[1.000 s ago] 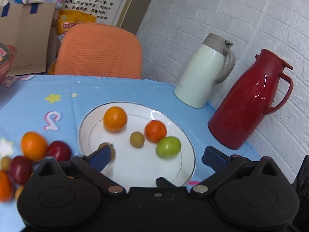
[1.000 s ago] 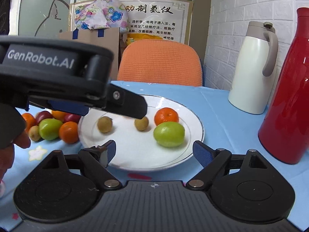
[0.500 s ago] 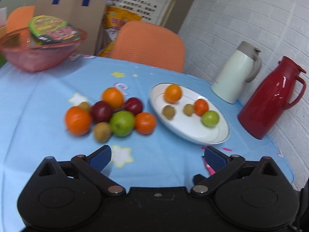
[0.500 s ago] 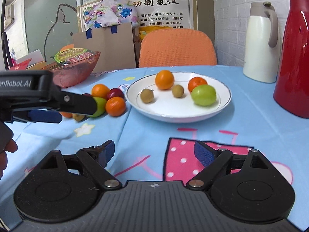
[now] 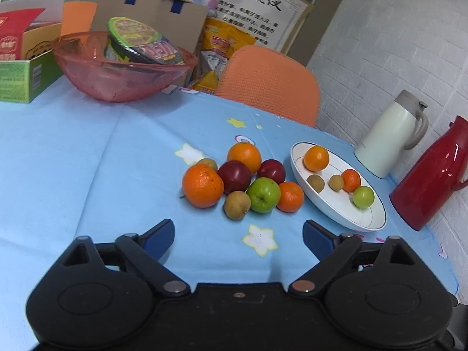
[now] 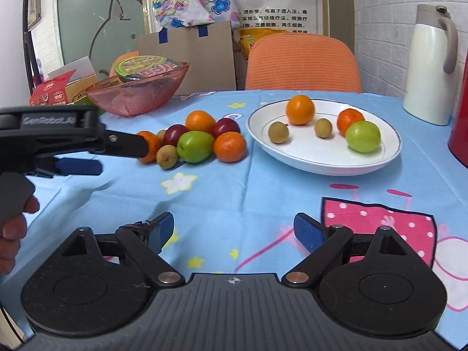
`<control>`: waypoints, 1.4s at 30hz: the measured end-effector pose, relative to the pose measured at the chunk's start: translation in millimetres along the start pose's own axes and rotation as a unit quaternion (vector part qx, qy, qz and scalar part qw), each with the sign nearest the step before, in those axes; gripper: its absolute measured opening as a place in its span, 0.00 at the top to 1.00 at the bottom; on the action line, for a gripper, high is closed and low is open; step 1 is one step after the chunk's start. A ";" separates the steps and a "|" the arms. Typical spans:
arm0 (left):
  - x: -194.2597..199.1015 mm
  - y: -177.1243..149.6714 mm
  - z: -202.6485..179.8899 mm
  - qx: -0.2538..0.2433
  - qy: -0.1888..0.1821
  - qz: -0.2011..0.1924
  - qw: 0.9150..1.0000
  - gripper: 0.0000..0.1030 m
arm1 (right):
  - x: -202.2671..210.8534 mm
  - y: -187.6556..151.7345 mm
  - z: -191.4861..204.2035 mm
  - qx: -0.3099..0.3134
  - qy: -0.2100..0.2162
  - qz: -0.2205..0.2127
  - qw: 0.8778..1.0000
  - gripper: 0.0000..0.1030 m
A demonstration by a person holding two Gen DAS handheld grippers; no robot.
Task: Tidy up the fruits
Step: 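Withdraw the left tool from the plate back toward the fruit pile, then grasp a tangerine with the left tool while the right tool grasps a brown kiwi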
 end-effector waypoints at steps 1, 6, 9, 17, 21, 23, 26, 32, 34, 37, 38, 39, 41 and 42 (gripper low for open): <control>-2.4 0.6 -1.5 -0.007 -0.007 0.002 1.000 0.00 | -0.7 -0.2 2.5 0.002 0.000 0.001 1.000 0.00; -17.8 0.4 -2.2 -0.028 -0.022 0.017 0.999 0.53 | -5.7 2.1 11.3 0.010 0.000 0.005 1.000 0.00; -26.2 3.8 -2.2 -0.043 -0.018 0.018 0.999 0.55 | -9.7 2.1 15.1 0.011 0.001 0.009 1.000 0.00; -42.6 8.0 -7.7 -0.067 -0.033 0.035 0.997 0.55 | -18.2 2.3 21.0 0.002 0.007 0.017 1.000 0.00; -46.0 9.8 -6.3 -0.067 -0.032 0.032 0.997 0.55 | -19.9 3.5 21.4 0.001 0.009 0.017 1.000 0.00; -47.7 10.9 -6.3 -0.067 -0.033 0.032 0.997 0.55 | -21.4 4.0 21.0 -0.001 0.008 0.017 1.000 0.00; -49.5 12.0 -6.6 -0.072 -0.031 0.030 0.996 0.55 | -22.8 5.0 20.3 -0.003 0.008 0.016 1.000 0.00; -50.6 11.4 -0.6 -0.067 -0.026 0.033 0.997 0.54 | -22.3 5.3 19.7 -0.007 0.010 0.014 1.000 0.00; -47.6 10.3 2.7 -0.052 -0.034 0.038 0.997 0.54 | -21.9 4.9 19.9 -0.007 0.009 0.013 1.000 0.00; -41.2 5.9 4.4 -0.045 -0.039 0.041 0.997 0.54 | -21.7 4.9 20.0 -0.007 0.009 0.014 1.000 0.00; -38.5 4.1 4.6 -0.042 -0.041 0.043 0.997 0.54 | -21.6 4.9 20.3 -0.007 0.011 0.014 1.000 0.00; -36.6 3.0 5.1 -0.038 -0.044 0.044 0.997 0.54 | -21.7 4.9 20.8 -0.007 0.012 0.013 1.000 0.00; -30.5 3.5 7.0 -0.028 -0.044 0.037 0.998 0.52 | -23.1 6.4 23.5 -0.006 0.014 0.015 1.000 0.00; -26.7 5.7 8.3 -0.025 -0.041 0.028 0.998 0.52 | -23.7 7.1 25.1 -0.005 0.016 0.015 1.000 0.00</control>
Point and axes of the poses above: each gripper's, at about its wrist camera, not at the fingertips, and x roughly against the way its jaws point, z to its left, y to its top, the point moved 10 cm from there along -x, roughly the way its jaws point, and after that the axes turned 1 degree about x, right-handed, at the moved point
